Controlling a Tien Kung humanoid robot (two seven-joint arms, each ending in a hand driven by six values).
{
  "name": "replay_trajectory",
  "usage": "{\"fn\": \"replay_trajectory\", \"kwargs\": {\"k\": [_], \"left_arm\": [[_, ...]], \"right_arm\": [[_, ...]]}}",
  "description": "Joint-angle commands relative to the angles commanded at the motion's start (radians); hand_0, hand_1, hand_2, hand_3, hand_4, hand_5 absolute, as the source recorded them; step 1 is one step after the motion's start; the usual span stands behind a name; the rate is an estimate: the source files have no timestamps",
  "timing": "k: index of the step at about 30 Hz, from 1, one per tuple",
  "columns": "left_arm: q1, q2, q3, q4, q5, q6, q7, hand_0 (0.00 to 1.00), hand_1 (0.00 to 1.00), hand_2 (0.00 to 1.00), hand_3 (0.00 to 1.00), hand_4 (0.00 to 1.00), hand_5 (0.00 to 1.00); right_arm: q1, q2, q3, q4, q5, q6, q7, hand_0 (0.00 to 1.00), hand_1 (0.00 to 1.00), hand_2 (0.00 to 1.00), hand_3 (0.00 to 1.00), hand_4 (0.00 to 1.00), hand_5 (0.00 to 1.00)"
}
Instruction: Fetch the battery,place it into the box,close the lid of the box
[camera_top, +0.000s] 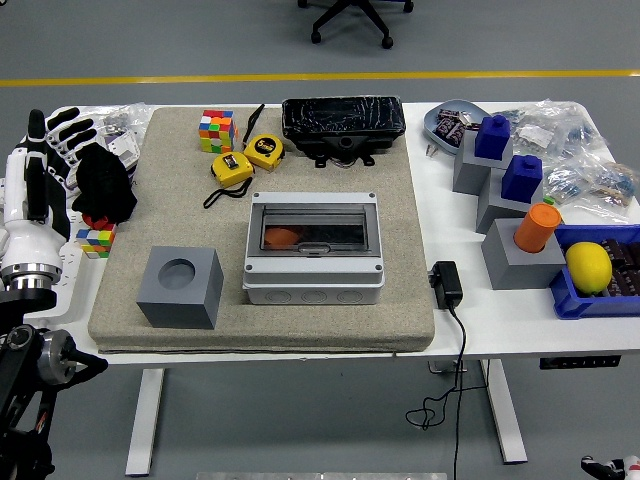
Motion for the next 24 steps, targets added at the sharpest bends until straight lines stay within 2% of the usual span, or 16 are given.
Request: {"fn": "replay_trajectory", "kwargs": {"k": [1, 2, 3, 7, 8, 9, 13, 14, 15, 19, 20, 23, 24], "left_arm": [[-0.001, 0.000, 0.001, 0.001, 0.001, 0.001, 0.000, 0.629, 0.673, 0.645, 0.668, 0.998, 0.944], [-0.002, 0.001, 0.001, 0.001, 0.001, 0.002, 0.000, 0.621, 0.671, 0.642, 0.665, 0.997, 0.909], [-0.003, 0.000, 0.002, 0.002, 0.002, 0.002, 0.000, 0.621, 0.671, 0.642, 0.665, 0.997, 0.909], [-0.004, -0.002, 0.005, 0.000, 0.009, 0.003, 0.001, 0.621, 0.671, 0.642, 0.665, 0.997, 0.909], [-0.003, -0.003, 0.007, -0.001, 0.009, 0.004, 0.001, 0.616, 0.669, 0.642, 0.662, 0.992, 0.898], [-0.003, -0.003, 0.007, -0.002, 0.010, 0.004, 0.001, 0.616, 0.669, 0.642, 0.662, 0.992, 0.898], [-0.001, -0.003, 0.007, -0.003, 0.010, 0.005, 0.001, 0.616, 0.669, 0.642, 0.662, 0.992, 0.898], [0.000, -0.003, 0.007, -0.003, 0.010, 0.005, 0.001, 0.615, 0.669, 0.640, 0.662, 0.985, 0.891], [0.001, -0.003, 0.006, -0.003, 0.010, 0.005, 0.001, 0.615, 0.669, 0.640, 0.662, 0.985, 0.891], [0.007, -0.008, 0.001, -0.005, 0.011, 0.006, 0.001, 0.615, 0.669, 0.640, 0.662, 0.985, 0.891], [0.007, -0.009, 0.001, -0.005, 0.011, 0.006, 0.001, 0.616, 0.667, 0.639, 0.662, 0.984, 0.889], [0.012, -0.012, 0.001, -0.007, 0.011, 0.005, 0.002, 0.616, 0.667, 0.639, 0.662, 0.984, 0.889], [0.012, -0.012, 0.001, -0.008, 0.011, 0.005, 0.002, 0.616, 0.667, 0.639, 0.662, 0.984, 0.889]], "right_arm": [[0.002, 0.000, -0.019, 0.000, 0.023, -0.021, 0.008, 0.226, 0.093, 0.132, 0.065, 0.393, 0.357], [0.003, 0.000, -0.032, 0.000, 0.041, -0.036, 0.013, 0.048, 0.002, 0.066, 0.008, 0.577, 0.374], [0.004, 0.001, -0.044, 0.000, 0.060, -0.056, 0.020, 0.048, 0.002, 0.066, 0.008, 0.577, 0.374], [0.003, 0.003, -0.080, 0.000, 0.098, -0.085, 0.030, 0.048, 0.002, 0.066, 0.008, 0.577, 0.374], [0.003, 0.004, -0.092, 0.000, 0.104, -0.090, 0.029, 0.002, 0.002, 0.042, 0.002, 0.590, 0.376], [0.003, 0.004, -0.101, 0.000, 0.105, -0.088, 0.025, 0.002, 0.002, 0.042, 0.002, 0.590, 0.376], [0.004, 0.003, -0.101, 0.000, 0.083, -0.060, 0.000, 0.002, 0.002, 0.042, 0.002, 0.590, 0.376], [0.004, 0.003, -0.090, 0.000, 0.073, -0.049, -0.008, 0.002, 0.002, 0.067, 0.046, 0.651, 0.380], [0.004, 0.003, -0.071, 0.000, 0.055, -0.033, -0.015, 0.002, 0.002, 0.067, 0.046, 0.651, 0.380], [0.001, 0.000, 0.028, 0.000, -0.054, 0.097, -0.053, 0.002, 0.002, 0.067, 0.046, 0.651, 0.380], [0.001, 0.000, 0.047, 0.000, -0.069, 0.129, -0.057, 0.002, 0.325, 0.636, 0.588, 0.998, 0.658], [-0.001, 0.001, 0.079, 0.000, -0.066, 0.235, -0.081, 0.002, 0.325, 0.636, 0.588, 0.998, 0.658], [-0.002, 0.001, 0.088, 0.000, -0.069, 0.257, -0.081, 0.002, 0.325, 0.636, 0.588, 0.998, 0.658]]}}
